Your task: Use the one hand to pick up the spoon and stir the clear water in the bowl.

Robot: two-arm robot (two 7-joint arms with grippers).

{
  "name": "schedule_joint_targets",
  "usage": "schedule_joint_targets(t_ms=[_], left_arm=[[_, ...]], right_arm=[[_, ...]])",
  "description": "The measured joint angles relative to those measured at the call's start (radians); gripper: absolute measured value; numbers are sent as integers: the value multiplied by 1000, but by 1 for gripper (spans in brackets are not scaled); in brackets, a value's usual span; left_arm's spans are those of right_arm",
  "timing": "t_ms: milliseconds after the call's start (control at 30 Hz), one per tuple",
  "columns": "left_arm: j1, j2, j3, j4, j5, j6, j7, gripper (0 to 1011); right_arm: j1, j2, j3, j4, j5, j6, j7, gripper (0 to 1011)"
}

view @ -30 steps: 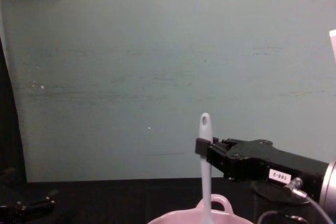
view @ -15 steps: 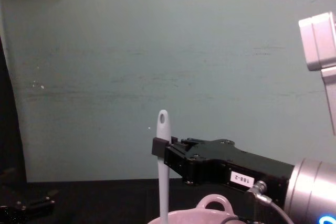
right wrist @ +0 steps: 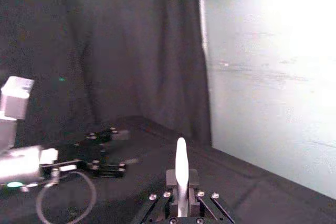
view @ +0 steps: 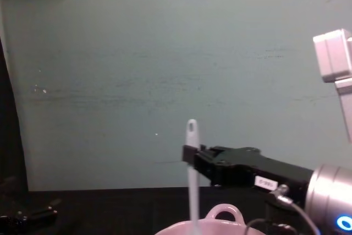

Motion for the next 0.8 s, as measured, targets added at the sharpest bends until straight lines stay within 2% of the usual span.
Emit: schedule_joint_targets(t_ms=[233,500,733,800], left_arm=[[0,0,0,0,0,0,0,1005],[0,0,0,0,0,0,0,1005],[0,0,0,0,0,0,0,1005],[0,0,0,0,0,0,0,1005]], right_arm=[[-9,31,40,-11,-12,-1,-29,112],[-51,69,70,-76,-19,8,-44,112],[-81,76,57,-125,-27,19,-40,112],[-89,69,40,-139,-29,21,-32,112]])
